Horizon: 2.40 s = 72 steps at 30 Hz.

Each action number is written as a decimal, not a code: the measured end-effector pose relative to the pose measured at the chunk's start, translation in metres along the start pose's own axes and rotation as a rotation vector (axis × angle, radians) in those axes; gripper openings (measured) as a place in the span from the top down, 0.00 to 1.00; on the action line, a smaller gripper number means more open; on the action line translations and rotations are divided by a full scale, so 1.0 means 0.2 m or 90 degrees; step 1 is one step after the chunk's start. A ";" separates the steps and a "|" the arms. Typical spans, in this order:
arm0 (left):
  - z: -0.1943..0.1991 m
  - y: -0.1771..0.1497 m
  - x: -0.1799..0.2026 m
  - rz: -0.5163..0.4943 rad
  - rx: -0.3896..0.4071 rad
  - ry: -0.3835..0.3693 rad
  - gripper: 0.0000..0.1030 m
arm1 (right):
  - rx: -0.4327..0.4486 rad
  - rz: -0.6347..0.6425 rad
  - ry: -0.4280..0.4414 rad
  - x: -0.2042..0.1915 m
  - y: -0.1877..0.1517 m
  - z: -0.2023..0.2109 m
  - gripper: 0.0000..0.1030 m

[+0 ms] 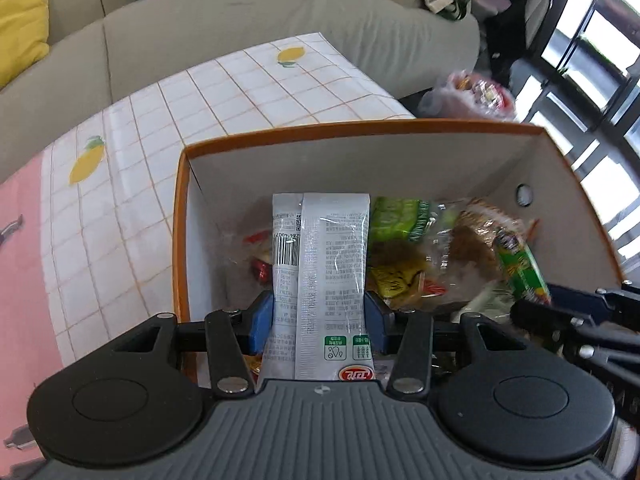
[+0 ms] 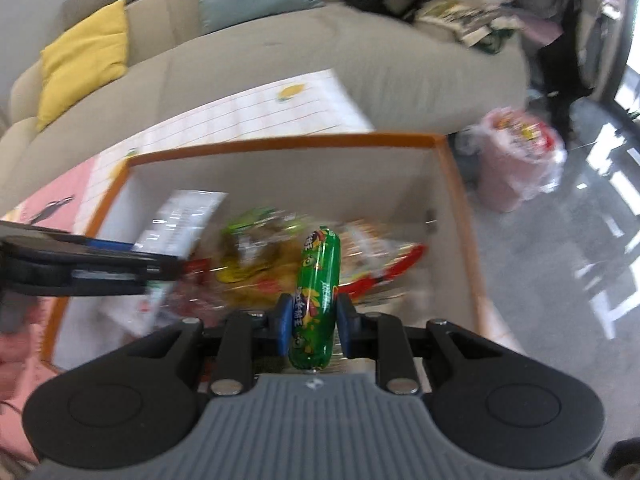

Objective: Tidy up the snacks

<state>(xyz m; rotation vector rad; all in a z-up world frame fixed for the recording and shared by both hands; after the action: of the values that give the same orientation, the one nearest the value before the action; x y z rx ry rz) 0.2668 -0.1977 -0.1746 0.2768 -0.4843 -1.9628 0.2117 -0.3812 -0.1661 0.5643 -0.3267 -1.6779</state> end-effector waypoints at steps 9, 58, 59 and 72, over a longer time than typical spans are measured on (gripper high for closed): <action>-0.06 0.03 0.06 -0.071 -0.030 0.042 0.44 | -0.044 -0.001 -0.010 -0.05 0.00 -0.11 0.80; 1.51 -0.71 -0.24 0.047 0.380 0.169 0.12 | 0.284 0.211 -0.020 -0.90 -0.45 1.23 0.03; 1.51 -0.74 -0.25 0.061 0.378 0.168 0.12 | 0.291 0.198 -0.018 -0.90 -0.47 1.24 0.03; 1.36 -0.96 -0.37 0.161 0.315 0.199 0.12 | 0.290 0.123 -0.085 -0.91 -0.71 1.08 0.03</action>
<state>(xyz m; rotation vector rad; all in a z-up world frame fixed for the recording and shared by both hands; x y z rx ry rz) 0.0329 -0.0018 -0.0214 0.7820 -0.7533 -1.4974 -0.0042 -0.1976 -0.0240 0.7302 -0.8466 -1.4588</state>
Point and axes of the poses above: each gripper's, at about its wrist camera, not at the fingertips, and z roughly against the way its jaws point, x to its right, y to its top, the point moved 2 cm from there along -z, roughly the way its jaws point, and after that the axes turned 1 degree about -z, right-handed, at the moved point
